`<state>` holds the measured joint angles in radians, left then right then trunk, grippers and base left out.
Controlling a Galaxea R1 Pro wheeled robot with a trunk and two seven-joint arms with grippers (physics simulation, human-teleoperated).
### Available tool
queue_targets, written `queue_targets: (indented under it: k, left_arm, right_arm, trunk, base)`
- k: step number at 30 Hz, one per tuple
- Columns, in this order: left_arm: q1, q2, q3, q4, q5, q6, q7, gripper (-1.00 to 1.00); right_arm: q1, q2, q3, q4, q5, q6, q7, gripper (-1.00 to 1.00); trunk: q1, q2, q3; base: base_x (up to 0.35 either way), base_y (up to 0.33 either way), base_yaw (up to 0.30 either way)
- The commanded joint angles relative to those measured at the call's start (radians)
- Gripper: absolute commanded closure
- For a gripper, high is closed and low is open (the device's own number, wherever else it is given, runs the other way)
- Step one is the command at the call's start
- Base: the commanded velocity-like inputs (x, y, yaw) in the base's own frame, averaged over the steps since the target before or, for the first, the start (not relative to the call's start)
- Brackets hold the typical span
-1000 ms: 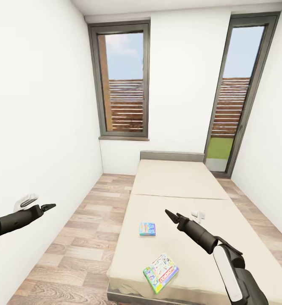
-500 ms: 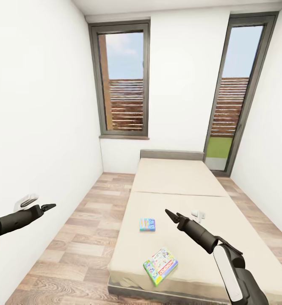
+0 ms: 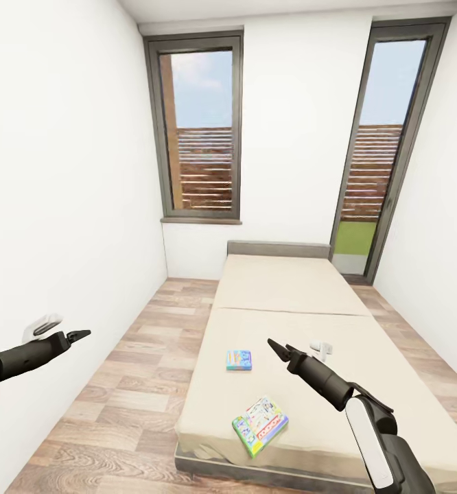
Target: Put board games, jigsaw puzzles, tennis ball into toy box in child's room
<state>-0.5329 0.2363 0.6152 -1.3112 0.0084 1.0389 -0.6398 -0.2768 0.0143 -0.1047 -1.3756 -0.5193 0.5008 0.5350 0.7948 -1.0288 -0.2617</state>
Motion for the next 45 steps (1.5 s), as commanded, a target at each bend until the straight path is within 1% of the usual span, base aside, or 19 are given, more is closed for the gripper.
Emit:
queue_targets:
  k: [1, 8, 13, 16, 19, 22, 27, 31, 34, 36, 42, 44, 45]
  left_arm:
    - [-0.001, 0.000, 0.001, 0.000, 0.001, 0.007, -0.003, -1.00]
    - [-0.001, 0.000, 0.001, 0.000, 0.001, 0.007, -0.003, -1.00]
    - [-0.001, 0.000, 0.001, -0.001, 0.001, 0.007, -0.003, -1.00]
    - [-0.001, 0.000, 0.001, 0.000, 0.001, 0.007, -0.003, -1.00]
    - [-0.001, 0.000, 0.001, 0.000, 0.001, 0.007, -0.003, -1.00]
    - [-0.001, 0.000, 0.001, 0.000, 0.001, 0.007, -0.003, -1.00]
    - [-0.001, 0.000, 0.001, 0.000, 0.001, 0.007, -0.003, -1.00]
    - [-0.001, 0.000, 0.000, 0.000, 0.001, 0.007, -0.003, -1.00]
    - [-0.001, -0.001, -0.002, 0.000, 0.001, 0.007, -0.003, -1.00]
    - [-0.001, -0.001, -0.004, 0.000, 0.000, 0.007, -0.003, -1.00]
    - [-0.001, -0.002, -0.006, 0.000, 0.000, 0.007, -0.003, -1.00]
    - [-0.002, -0.002, -0.006, 0.000, 0.000, 0.007, -0.003, -1.00]
    - [-0.002, -0.002, -0.007, 0.000, 0.000, 0.007, -0.003, -1.00]
  right_arm:
    - [-0.001, 0.001, -0.003, 0.000, -0.007, 0.009, 0.001, -1.00]
    - [-0.001, 0.002, -0.004, 0.005, -0.008, 0.011, -0.002, -1.00]
    - [-0.003, 0.004, -0.003, 0.017, -0.008, 0.016, -0.004, -1.00]
    - [-0.005, 0.011, -0.003, 0.026, -0.008, 0.017, -0.004, -1.00]
    - [-0.009, 0.029, -0.005, 0.046, -0.007, 0.019, -0.006, -1.00]
    - [-0.013, 0.040, -0.006, 0.067, -0.007, 0.021, -0.009, -1.00]
    - [-0.037, 0.049, -0.008, 0.109, -0.008, 0.032, -0.038, -1.00]
    - [-0.052, 0.050, -0.012, 0.135, -0.012, 0.078, -0.052, -1.00]
    - [-0.058, 0.051, -0.015, 0.152, -0.028, 0.125, -0.058, -1.00]
    - [-0.062, 0.051, -0.016, 0.180, -0.055, 0.157, -0.063, -1.00]
    - [-0.087, 0.042, -0.018, 0.261, -0.123, 0.189, -0.066, -1.00]
    - [-0.097, 0.037, -0.019, 0.314, -0.149, 0.194, -0.066, -1.00]
    - [-0.100, 0.036, -0.019, 0.331, -0.155, 0.196, -0.065, -1.00]
  trunk:
    - [0.004, -0.008, -0.005]
    - [0.031, -0.057, -0.027]
    - [0.050, -0.092, -0.042]
    - [0.062, -0.113, -0.052]
    - [0.073, -0.134, -0.061]
    - [0.085, -0.155, -0.070]
    - [0.104, -0.190, -0.086]
    - [0.119, -0.218, -0.099]
    - [0.131, -0.239, -0.108]
    - [0.138, -0.253, -0.114]
    - [0.161, -0.295, -0.133]
    - [0.169, -0.309, -0.139]
    - [0.173, -0.316, -0.142]
  base:
    - [-0.003, 0.000, 0.000]
    - [-0.002, 0.000, 0.000]
    - [-0.141, 0.000, 0.000]
    - [-0.231, 0.000, 0.000]
    - [-0.138, 0.000, 0.000]
    - [-0.071, 0.000, 0.000]
    - [-0.027, 0.000, 0.000]
    - [-0.009, 0.000, 0.000]
    - [-0.004, 0.000, 0.000]
    - [-0.002, 0.000, 0.000]
    - [0.000, 0.000, 0.000]
    - [0.000, 0.000, 0.000]
    - [0.000, 0.000, 0.000]
